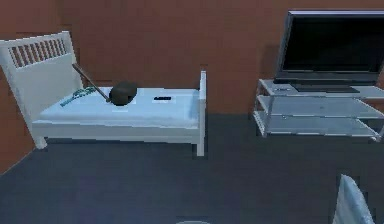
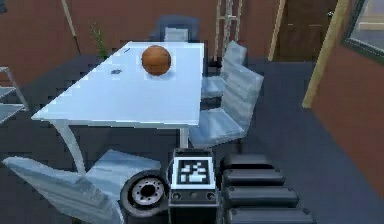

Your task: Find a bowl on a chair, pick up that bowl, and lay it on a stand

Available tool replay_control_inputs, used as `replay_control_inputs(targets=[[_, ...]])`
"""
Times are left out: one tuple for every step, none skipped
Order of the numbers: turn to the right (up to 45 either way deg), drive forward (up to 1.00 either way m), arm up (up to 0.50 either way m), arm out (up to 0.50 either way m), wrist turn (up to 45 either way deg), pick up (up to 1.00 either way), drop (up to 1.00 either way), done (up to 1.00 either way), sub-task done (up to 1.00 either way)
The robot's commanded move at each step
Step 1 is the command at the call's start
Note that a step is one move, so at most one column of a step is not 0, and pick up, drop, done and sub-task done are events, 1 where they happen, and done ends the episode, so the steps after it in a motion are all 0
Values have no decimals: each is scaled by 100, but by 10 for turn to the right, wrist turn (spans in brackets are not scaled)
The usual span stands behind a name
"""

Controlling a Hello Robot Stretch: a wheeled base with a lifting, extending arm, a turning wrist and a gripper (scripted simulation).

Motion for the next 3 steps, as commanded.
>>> replay_control_inputs(targets=[[30,0,0,0,0,0,0,0,0],[-450,0,0,0,0,0,0,0,0],[0,20,0,0,0,0,0,0,0]])
